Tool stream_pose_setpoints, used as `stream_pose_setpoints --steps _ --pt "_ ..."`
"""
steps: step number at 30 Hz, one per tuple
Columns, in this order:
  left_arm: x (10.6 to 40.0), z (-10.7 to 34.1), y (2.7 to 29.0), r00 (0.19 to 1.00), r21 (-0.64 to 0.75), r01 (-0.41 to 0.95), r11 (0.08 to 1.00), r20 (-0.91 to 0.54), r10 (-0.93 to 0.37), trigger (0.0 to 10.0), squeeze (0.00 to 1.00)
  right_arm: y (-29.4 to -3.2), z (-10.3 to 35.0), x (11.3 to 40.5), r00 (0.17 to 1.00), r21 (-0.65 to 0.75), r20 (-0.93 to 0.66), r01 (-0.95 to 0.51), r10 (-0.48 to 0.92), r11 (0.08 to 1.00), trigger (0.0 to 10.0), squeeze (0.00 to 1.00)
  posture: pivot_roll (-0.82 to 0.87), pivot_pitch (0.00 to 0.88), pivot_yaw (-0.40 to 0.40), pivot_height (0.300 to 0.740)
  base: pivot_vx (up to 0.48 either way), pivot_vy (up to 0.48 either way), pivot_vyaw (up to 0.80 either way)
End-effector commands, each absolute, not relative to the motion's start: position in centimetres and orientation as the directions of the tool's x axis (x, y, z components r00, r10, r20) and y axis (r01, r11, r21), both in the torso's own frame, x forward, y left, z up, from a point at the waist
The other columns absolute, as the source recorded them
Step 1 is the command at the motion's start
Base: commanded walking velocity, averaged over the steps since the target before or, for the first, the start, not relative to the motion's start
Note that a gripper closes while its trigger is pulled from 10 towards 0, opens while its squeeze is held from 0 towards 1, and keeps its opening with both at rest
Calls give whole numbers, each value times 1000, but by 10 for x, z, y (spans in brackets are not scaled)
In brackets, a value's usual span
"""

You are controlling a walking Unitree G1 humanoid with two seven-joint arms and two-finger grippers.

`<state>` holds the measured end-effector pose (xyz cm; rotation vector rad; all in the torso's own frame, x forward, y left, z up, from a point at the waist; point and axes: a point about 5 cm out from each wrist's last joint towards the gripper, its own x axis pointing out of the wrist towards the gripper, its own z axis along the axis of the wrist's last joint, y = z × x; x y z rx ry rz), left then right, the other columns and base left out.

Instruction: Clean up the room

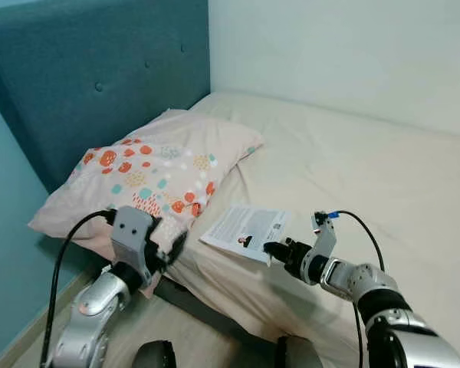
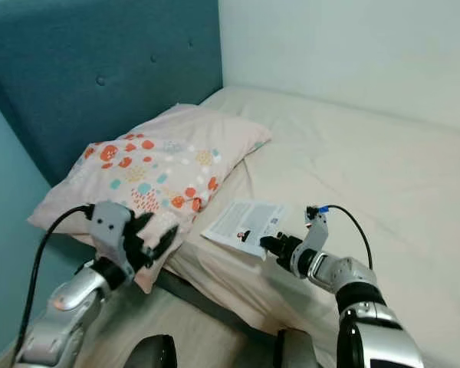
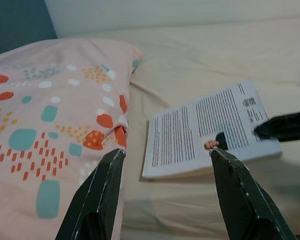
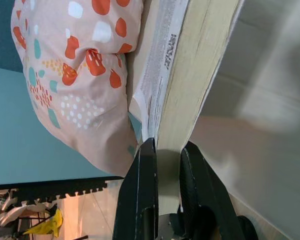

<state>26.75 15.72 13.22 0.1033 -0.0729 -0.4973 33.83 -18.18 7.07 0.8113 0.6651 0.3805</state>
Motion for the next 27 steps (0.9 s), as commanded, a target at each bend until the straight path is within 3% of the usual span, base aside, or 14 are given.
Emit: stream_pose_setpoints --steps 1,14,27 --pt "264 129 158 861 119 503 856 11 -508 10000 0 -184 75 341 749 771 -380 -68 543 633 10000 0 185 101 -48 580 0 0 0" --pt "259 128 157 843 113 536 837 -13 -538 10000 0 -202 76 339 730 727 -422 -82 538 682 10000 0 170 89 -45 580 0 0 0" --pt "269 130 158 847 130 528 840 -11 -531 10000 0 -217 73 326 660 702 -457 -144 596 698 10000 0 138 69 -23 580 0 0 0"
